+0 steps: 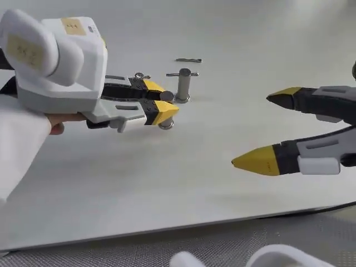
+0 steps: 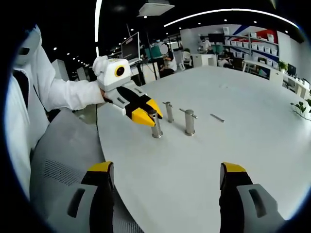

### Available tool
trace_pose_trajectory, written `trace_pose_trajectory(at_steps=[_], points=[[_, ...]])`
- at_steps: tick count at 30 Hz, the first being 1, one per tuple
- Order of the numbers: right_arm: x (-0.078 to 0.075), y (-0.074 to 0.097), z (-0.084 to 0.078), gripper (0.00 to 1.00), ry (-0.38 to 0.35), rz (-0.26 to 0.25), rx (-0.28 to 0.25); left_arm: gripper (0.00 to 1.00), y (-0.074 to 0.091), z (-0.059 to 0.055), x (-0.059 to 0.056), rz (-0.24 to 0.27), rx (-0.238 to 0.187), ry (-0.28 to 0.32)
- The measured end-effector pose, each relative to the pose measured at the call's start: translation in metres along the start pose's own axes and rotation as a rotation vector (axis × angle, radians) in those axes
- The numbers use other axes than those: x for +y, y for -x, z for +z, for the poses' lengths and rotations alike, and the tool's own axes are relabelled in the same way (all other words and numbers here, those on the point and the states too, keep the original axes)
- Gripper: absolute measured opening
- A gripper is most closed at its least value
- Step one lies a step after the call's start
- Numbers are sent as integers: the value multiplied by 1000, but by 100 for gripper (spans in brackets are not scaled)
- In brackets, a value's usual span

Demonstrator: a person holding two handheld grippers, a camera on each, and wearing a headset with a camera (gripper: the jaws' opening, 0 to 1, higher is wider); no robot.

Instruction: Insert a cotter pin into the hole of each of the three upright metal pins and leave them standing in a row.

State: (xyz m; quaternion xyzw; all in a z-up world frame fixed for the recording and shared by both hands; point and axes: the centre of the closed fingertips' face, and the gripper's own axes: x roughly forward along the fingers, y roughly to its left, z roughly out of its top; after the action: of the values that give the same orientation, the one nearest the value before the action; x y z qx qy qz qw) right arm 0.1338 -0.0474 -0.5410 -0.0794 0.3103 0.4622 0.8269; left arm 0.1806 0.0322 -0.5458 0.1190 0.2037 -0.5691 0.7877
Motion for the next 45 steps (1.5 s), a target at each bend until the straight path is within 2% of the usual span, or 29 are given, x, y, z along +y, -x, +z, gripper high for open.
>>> trace_pose_trajectory(at_steps=[2,12,16,19,24,29,31,34,36,38,40,42,45], points=[[1,-1,1,89,6,1,1,11,2,-10,14,-3,4,-6],[-1,-3,-5,88,5,7,21,11,-3,-19,3,-12,19,-23],[0,-4,-4,88,5,7,24,11,-5,-22,-1,-24,15,4],[0,-5,-4,88,4,10,24,11,-6,-21,-3,-27,3,-10],[0,-7,-5,88,1,13,26,11,-6,-20,-6,-37,-5,6],[1,-9,-5,89,-4,16,25,14,-2,-10,-9,-44,-70,64],[4,-10,-4,89,-1,20,26,25,0,-9,-13,-65,-67,65],[6,-11,-3,89,1,25,26,51,5,-9,-20,-97,-62,67],[7,-11,-3,89,4,27,29,60,8,-10,-25,-110,-51,66],[7,-11,-3,89,5,27,29,61,15,-15,-25,-126,-52,57],[6,-10,-3,89,5,25,28,64,20,-16,-30,-140,-44,72],[5,-9,-3,89,5,21,28,75,25,-18,-33,-129,-33,43],[2,-8,-2,89,10,16,33,94,31,-22,-35,-113,-9,37]])
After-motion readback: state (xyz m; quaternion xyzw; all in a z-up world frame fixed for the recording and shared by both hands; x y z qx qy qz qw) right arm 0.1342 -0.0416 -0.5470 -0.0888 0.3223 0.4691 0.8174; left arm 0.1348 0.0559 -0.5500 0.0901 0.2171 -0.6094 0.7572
